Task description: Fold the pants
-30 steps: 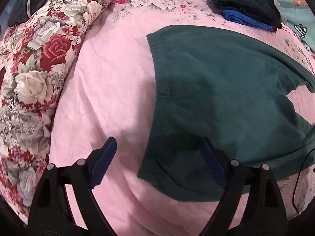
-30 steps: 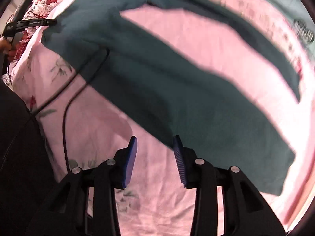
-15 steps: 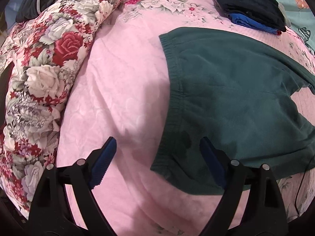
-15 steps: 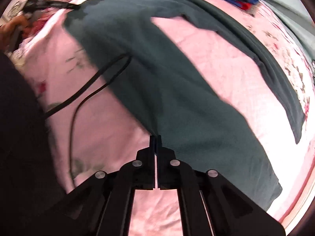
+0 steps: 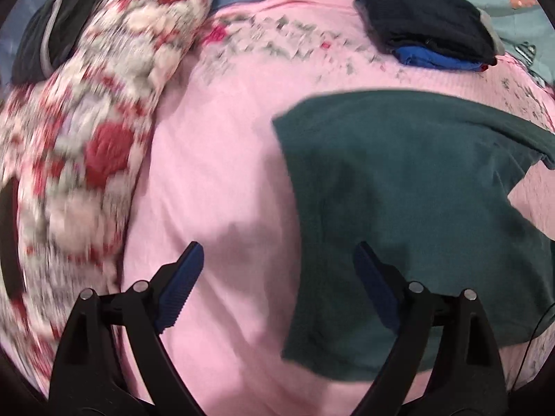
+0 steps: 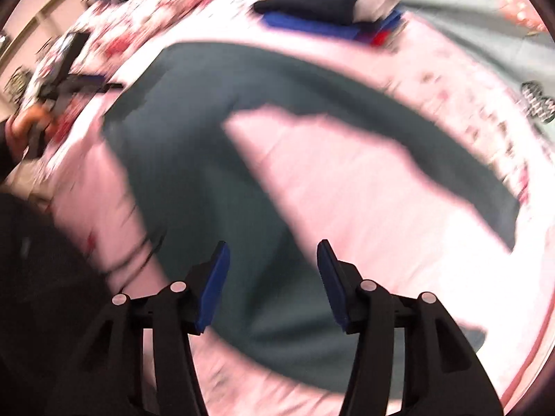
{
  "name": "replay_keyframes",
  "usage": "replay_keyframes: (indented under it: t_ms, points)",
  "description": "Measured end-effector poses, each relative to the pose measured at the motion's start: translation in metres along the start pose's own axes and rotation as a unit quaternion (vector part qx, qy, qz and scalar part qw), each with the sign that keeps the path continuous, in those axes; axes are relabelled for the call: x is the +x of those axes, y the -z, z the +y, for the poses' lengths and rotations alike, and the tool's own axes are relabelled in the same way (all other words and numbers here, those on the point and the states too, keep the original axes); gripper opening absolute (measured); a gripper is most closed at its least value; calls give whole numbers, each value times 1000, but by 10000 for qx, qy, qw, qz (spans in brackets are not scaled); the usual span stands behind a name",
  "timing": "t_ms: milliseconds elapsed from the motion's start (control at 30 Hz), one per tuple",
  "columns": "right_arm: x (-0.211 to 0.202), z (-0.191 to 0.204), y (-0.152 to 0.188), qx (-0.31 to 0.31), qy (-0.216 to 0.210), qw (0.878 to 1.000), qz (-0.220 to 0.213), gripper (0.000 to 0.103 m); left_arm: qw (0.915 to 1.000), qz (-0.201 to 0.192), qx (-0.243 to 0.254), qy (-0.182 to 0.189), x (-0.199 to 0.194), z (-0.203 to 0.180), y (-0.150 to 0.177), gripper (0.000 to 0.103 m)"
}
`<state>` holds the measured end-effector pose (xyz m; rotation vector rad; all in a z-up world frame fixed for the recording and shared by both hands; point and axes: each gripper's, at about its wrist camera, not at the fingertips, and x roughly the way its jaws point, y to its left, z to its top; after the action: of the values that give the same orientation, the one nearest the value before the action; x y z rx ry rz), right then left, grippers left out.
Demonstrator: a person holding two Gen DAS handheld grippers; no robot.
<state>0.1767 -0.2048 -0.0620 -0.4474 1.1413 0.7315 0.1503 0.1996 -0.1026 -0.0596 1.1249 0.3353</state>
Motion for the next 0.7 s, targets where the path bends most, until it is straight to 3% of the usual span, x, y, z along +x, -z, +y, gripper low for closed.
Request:
replay_keyframes:
  t_ms: [67,233,333,467,533,700]
  points:
    - [2,0,-27,-9,95,9997,-247,53,9993,-146,344,55,7,2,-26,89]
    - [30,-27,-125,-221,-207,9983,-491,53,9932,-116,708,921,37,15,-86,88]
    - [60,-36,-174,-284,-346,9986,-277,53,9850,194,984,1404,64,17,-113,79]
    - [108,-38,-235,-695,-265,9966,345,53,9743,476,1402,1698,83,9,-126,59]
    - [127,-42,-247,-851,-187,9946,570,53,9704,607,1547,1752,92,7,-129,51]
    - [157,-59,-250,-969,-120,9905,966,50,9636,718,1744,1895,106,4,-139,51]
